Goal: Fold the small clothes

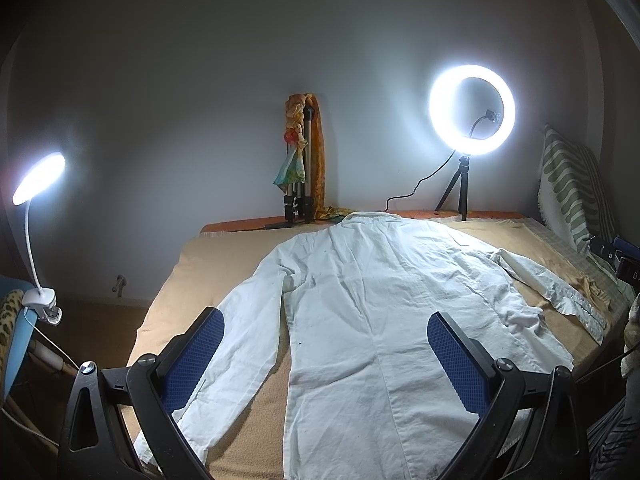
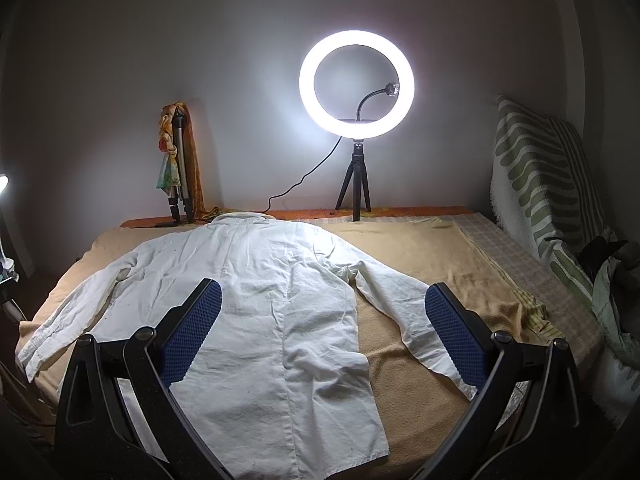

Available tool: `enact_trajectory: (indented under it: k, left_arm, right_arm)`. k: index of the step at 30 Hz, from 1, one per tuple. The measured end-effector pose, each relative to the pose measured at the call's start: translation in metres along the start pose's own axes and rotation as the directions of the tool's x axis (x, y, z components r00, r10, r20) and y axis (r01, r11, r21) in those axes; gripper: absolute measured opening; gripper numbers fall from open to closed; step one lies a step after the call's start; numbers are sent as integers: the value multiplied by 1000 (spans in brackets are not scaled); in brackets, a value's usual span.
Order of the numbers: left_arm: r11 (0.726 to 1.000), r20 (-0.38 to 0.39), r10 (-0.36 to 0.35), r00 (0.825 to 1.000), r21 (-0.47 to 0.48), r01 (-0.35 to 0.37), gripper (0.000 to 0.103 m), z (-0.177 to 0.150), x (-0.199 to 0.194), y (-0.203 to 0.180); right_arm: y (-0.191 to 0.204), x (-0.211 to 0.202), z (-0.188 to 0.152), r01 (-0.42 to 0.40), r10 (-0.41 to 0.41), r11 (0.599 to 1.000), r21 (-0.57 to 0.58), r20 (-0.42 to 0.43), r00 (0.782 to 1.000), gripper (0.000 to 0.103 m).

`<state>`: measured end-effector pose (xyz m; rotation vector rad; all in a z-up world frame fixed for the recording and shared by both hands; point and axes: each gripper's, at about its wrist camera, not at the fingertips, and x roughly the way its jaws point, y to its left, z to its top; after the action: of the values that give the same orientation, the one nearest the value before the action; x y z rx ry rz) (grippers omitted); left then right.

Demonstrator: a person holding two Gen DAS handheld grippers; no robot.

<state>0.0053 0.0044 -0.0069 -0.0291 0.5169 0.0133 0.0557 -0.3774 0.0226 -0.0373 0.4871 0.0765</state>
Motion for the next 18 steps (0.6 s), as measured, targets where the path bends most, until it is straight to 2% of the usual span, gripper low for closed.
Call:
enact_trajectory:
  k: [18]
  left_arm:
    - [1000, -2, 2, 1000, -7, -2, 103, -2, 3, 1]
  right_arm:
    - [-1, 0, 0, -1, 1, 1000, 1, 1, 1000, 103]
